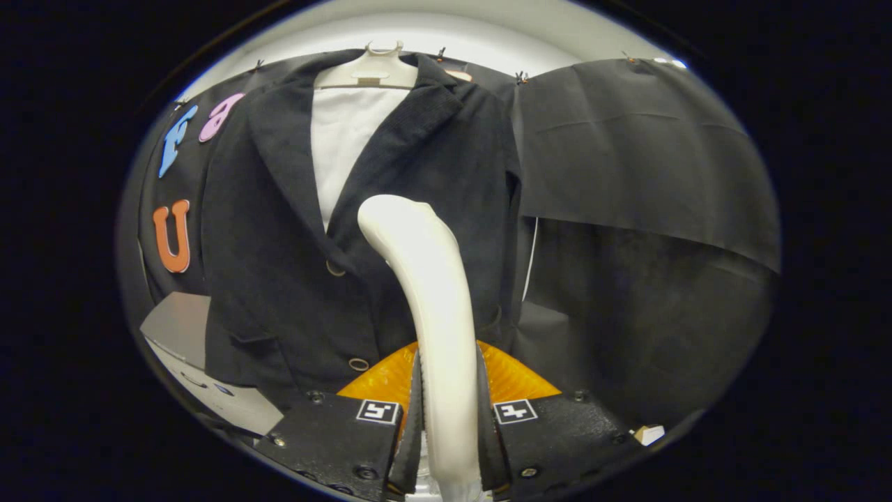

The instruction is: Iron the clothes twice with a garment steamer, once on the left side and once on the right side.

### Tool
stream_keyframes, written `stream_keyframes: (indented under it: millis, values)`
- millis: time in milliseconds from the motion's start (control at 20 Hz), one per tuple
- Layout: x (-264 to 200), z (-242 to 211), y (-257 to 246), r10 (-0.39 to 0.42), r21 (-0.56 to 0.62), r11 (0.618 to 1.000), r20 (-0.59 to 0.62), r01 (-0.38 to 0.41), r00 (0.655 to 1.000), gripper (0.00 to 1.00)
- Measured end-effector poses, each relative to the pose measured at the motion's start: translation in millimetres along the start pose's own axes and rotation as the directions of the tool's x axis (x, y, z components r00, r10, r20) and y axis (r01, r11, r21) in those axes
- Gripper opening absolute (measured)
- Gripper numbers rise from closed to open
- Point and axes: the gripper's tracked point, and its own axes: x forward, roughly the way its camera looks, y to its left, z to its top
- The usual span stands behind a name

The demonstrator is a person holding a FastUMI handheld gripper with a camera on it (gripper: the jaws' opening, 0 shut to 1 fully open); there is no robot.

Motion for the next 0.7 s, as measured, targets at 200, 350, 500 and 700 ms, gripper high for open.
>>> stream_keyframes:
  millis: [200, 350, 500, 700]
  values:
    - [-1, -21, -2, -0.011, -0.018, 1.000, -0.029, 0.011, 1.000, 0.36]
    - [-2, -42, -1, -0.019, -0.029, 0.999, -0.052, 0.017, 0.998, 0.36]
    - [-1, -58, 3, -0.023, -0.038, 0.999, -0.077, 0.020, 0.997, 0.36]
    - [2, -78, 3, -0.031, -0.052, 0.998, -0.101, 0.026, 0.994, 0.36]
